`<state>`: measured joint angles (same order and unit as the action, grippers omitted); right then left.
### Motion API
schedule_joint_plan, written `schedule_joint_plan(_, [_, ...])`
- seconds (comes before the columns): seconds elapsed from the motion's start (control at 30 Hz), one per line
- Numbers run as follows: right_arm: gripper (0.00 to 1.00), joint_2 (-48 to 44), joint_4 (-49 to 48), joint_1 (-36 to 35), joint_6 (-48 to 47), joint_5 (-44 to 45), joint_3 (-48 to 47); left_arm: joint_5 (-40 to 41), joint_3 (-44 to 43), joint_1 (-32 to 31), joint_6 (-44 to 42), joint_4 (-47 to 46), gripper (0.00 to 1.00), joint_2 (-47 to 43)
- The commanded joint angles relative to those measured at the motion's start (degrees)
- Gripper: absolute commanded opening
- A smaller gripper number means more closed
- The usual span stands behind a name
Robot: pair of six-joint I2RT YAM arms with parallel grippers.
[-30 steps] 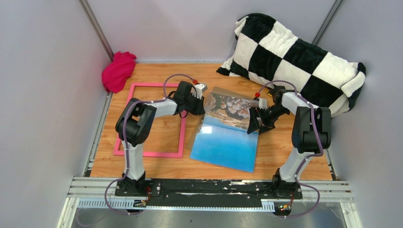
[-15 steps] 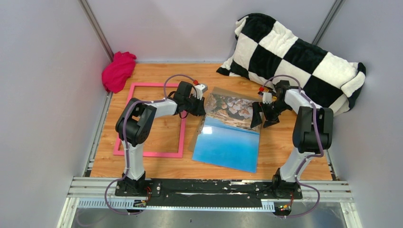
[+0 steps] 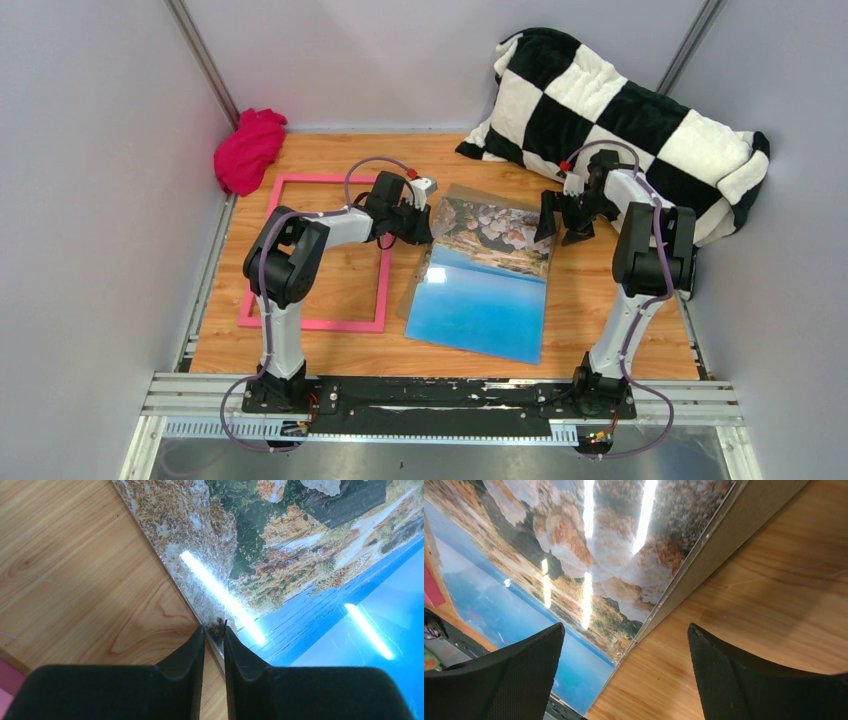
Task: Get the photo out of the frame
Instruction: Remove the photo frame item from the photo frame.
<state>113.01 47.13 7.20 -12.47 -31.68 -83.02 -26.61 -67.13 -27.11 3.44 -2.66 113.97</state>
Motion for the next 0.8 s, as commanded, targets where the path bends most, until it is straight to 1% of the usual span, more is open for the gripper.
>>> schedule_joint_plan(0.0, [0.93,1.20,-0.16,0.27,2.63,-2.14,-3.82,-0.03,0.77,-0.31,-0.47,2.92,0.19,2.59])
schedule_joint_plan(0.13, [0.93,2.37,-0.38,0.27,4.00,1.00,-2.97,0.32,0.67,-0.31,-0.37,2.88,0.19,2.52])
schedule_joint_plan(0.2, [0.93,2.49,-0.69,0.35,3.53,1.11,-1.34,0.41,0.80,-0.31,-0.49,2.92,0.22,1.66])
schedule_joint_plan(0.3, [0.93,2.57,-1.05,0.44,3.29,0.42,0.19,0.68,1.33,-0.31,-1.25,2.91,0.32,-0.85])
schedule_joint_plan(0.4, [0.93,2.74,-1.12,0.41,3.32,-0.20,0.23,0.51,1.96,-0.14,-2.29,3.40,0.48,-3.90])
schedule_joint_plan(0.43, [0.92,2.87,-1.16,0.44,3.33,-0.48,0.23,0.44,1.63,-0.13,-3.06,4.95,0.54,-4.92])
schedule_joint_plan(0.53, [0.92,3.09,-1.21,0.44,3.34,-0.80,0.28,0.31,1.59,-0.11,-6.10,8.46,0.61,-8.11])
schedule_joint_plan(0.6, [0.92,2.84,-1.25,0.49,3.33,-1.35,0.45,0.33,2.43,-0.09,-7.78,9.62,0.64,-9.46])
schedule_joint_plan(0.67, [0.92,2.43,-1.34,0.51,3.25,-2.21,0.71,-0.43,2.57,-0.13,-9.44,11.86,0.65,-9.81])
schedule_joint_plan(0.77, [0.92,1.55,-1.70,0.52,3.24,-2.89,1.26,-3.64,3.51,-0.12,-12.44,14.97,0.64,-10.81])
